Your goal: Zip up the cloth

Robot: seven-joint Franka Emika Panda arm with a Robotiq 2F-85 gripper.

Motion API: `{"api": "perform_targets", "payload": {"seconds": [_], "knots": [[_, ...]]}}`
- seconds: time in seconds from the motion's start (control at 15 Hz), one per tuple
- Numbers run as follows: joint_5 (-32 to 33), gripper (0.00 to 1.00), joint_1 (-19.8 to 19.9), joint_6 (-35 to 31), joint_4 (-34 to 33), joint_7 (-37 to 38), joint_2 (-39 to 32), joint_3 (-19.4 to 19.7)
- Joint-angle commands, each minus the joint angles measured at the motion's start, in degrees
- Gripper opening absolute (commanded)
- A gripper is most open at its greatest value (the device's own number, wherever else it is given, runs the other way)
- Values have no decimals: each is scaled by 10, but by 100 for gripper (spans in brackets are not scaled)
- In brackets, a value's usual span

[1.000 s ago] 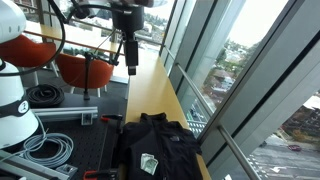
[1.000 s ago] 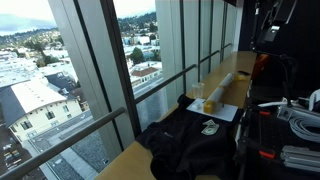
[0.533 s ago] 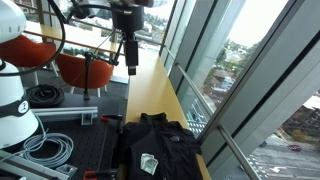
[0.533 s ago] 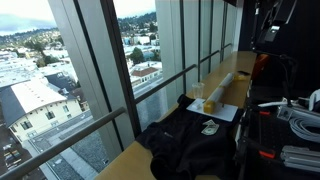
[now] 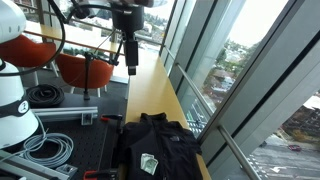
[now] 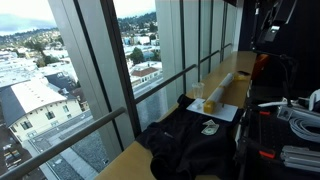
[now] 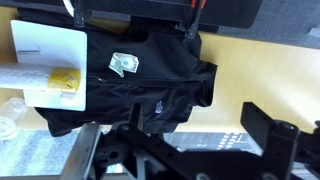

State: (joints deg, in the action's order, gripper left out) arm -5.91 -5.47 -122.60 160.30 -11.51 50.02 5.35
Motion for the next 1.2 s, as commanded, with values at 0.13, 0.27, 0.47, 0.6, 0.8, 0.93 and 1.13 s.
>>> {"api": "perform_targets", "payload": {"seconds": [0.13,0.27,0.47,0.6,0.8,0.93,1.13], "knots": [[-2,100,2,2,-1,-1,0,-2],[-2,100,2,2,-1,-1,0,-2],[-2,100,2,2,-1,-1,0,-2],[-2,100,2,2,-1,-1,0,-2],[7,100,15,-13,-1,-11,-17,10],[13,100,23,-34,-1,-29,-36,22],[17,100,31,-90,-1,-61,-85,44]]}}
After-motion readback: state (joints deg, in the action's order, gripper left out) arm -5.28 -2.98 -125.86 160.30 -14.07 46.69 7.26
